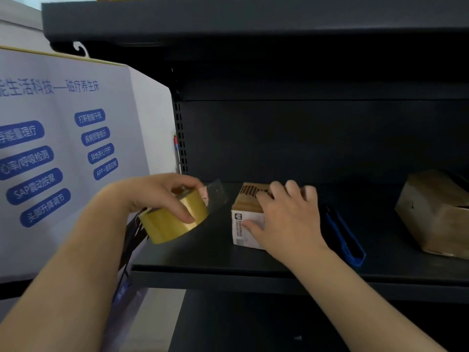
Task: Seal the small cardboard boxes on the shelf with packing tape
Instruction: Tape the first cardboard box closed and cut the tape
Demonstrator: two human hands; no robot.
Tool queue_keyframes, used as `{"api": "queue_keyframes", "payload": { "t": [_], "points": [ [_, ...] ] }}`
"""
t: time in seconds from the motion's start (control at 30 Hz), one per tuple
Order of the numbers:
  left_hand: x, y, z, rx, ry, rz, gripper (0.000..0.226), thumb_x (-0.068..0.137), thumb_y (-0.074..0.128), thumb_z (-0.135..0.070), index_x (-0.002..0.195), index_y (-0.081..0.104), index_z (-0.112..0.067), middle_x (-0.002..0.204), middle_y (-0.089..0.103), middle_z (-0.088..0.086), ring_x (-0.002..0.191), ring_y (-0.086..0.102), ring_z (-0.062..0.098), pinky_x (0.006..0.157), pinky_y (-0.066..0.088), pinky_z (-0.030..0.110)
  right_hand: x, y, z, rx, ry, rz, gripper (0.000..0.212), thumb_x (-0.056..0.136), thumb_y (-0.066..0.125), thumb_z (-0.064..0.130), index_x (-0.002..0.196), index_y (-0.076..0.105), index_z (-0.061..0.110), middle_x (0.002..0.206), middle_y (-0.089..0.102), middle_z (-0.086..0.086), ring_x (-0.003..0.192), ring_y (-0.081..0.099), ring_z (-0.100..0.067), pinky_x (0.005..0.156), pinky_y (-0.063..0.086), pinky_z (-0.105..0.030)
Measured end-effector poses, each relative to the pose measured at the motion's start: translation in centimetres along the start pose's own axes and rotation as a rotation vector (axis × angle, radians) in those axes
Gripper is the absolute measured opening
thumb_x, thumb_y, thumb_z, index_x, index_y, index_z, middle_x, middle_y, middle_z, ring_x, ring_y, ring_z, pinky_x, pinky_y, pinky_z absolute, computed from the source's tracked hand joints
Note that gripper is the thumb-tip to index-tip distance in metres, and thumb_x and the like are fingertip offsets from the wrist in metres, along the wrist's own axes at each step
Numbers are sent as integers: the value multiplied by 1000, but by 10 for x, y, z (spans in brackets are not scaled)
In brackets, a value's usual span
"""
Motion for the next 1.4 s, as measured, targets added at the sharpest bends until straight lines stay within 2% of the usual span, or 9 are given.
{"api": "queue_keyframes", "payload": {
  "t": [0.1, 0.23, 0.3, 0.43, 0.67, 0.83, 1.07, 1.2, 1.4],
  "points": [
    [-10, -9, -17, 5, 131, 55, 54, 48, 75, -41, 99, 60, -47, 107, 58, -15, 99, 57, 7, 73, 52, 24, 15, -6, -6, 303, 62, 66, 77, 71, 25, 81, 120, 54, 29, 118, 53, 7, 112, 42, -19, 93, 24, -43],
    [-16, -21, -34, 14, 236, 121, 51, 50, 75, -37, 99, 63, -43, 108, 60, -14, 99, 59, 8, 70, 52, 22, 32, -22, -13, 1189, 173, 393, 76, 60, 48, 79, 116, 60, 30, 112, 61, 15, 110, 53, -8, 87, 39, -29],
    [-15, -25, -40, 18, 254, 126, 53, 50, 75, -37, 101, 63, -41, 112, 59, -11, 101, 59, 11, 71, 52, 24, 40, -27, -13, 1343, 133, 460, 58, 61, 57, 68, 101, 68, 28, 99, 69, 11, 100, 60, -7, 81, 42, -26],
    [-13, -27, -47, -23, 279, 154, 53, 50, 74, -35, 102, 63, -40, 107, 61, -12, 95, 60, 9, 68, 52, 20, 48, -35, -13, 1338, 88, 309, 16, 82, 66, 33, 78, 69, 18, 72, 70, 5, 74, 65, -5, 75, 48, -19],
    [-1, -10, -4, -532, 264, 120, 66, 39, 88, -29, 102, 68, -37, 96, 74, -5, 83, 71, 19, 63, 57, 27, 68, -60, 16, 1235, 41, 168, 24, 86, 59, 15, 63, 59, 9, 55, 59, 2, 50, 61, -10, 52, 50, -18],
    [16, 11, 47, -1016, 250, -43, 92, 26, 93, -32, 110, 61, -11, 94, 72, 14, 82, 70, 28, 68, 60, 37, 98, -75, 58, 899, -32, 87, 26, 85, 53, 19, 61, 50, 9, 64, 63, -10, 67, 66, -29, 71, 56, -41],
    [21, 31, 43, -929, 592, -24, 32, 66, 81, -37, 87, 76, -14, 90, 75, 5, 95, 69, 22, 90, 53, 35, 108, -76, 60, 946, -4, 19, 29, 85, 49, 18, 57, 41, 12, 40, 47, 1, 61, 66, -30, 59, 52, -37],
    [12, 10, 23, -1309, 763, 360, 25, 94, 49, -5, 92, 56, 19, 78, 63, 35, 77, 65, 44, 91, 44, 60, 107, -72, 25, 1091, 132, 90, 27, 86, 50, 16, 60, 52, 11, 49, 51, -2, 44, 56, -18, 61, 52, -34],
    [5, -47, 0, -721, 536, 256, 26, 85, 67, -25, 80, 66, 0, 62, 68, 12, 55, 67, 21, 59, 57, 30, 75, -55, -40, 1407, 451, 107, 25, 87, 60, 14, 62, 58, 9, 49, 47, 3, 38, 43, -5, 39, 39, -13]
  ]
}}
Point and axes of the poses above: each hand's wrist, its own x-axis towards the middle knuckle, its own y-axis out of the palm, z = x × y, the point moved 2 cm from there along x, towards the middle knuckle
